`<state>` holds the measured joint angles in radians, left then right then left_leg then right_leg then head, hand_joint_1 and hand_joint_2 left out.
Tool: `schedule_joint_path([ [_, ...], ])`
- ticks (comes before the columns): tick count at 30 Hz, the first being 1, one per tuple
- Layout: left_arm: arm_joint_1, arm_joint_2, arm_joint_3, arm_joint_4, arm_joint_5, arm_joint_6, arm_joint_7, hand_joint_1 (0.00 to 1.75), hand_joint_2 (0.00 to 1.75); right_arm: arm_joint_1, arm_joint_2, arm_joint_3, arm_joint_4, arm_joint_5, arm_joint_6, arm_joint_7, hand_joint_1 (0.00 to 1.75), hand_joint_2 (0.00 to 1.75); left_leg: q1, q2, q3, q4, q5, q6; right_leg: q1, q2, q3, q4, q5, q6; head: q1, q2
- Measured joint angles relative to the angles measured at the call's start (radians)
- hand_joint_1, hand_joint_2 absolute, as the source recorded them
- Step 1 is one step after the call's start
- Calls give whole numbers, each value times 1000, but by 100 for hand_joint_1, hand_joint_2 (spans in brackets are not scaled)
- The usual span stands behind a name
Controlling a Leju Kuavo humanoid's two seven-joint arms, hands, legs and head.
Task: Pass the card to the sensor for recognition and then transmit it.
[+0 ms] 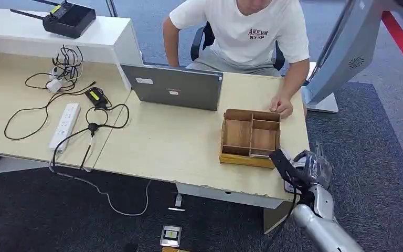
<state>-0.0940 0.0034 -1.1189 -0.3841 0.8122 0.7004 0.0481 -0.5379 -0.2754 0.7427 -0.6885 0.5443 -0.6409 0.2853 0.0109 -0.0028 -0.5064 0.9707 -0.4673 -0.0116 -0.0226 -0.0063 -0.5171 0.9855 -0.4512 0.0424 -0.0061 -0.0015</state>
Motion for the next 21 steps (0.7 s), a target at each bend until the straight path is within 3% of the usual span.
schedule_joint_path([
  [11, 1, 0, 0, 0, -17, 0, -10, 0, 175, -160, -22, 8, -225, 220, 33, 71, 175, 175, 0, 0, -1, 0, 0, 0, 0, 0, -1, 0, 0, 0, 0, 0],
  [15, 0, 0, -7, -2, -17, 0, 6, 0, 175, -200, -21, 8, -287, 259, 92, 67, 175, 175, 0, 0, -1, 0, 0, 0, 0, 0, -1, 0, 0, 0, 0, 0],
  [21, -3, 2, -27, -10, -14, 0, -19, 0, 175, -270, 21, 27, -289, 331, 258, 46, 175, 175, 0, 0, -2, 0, 0, 0, 0, 0, -2, 0, 0, 0, 0, 0],
])
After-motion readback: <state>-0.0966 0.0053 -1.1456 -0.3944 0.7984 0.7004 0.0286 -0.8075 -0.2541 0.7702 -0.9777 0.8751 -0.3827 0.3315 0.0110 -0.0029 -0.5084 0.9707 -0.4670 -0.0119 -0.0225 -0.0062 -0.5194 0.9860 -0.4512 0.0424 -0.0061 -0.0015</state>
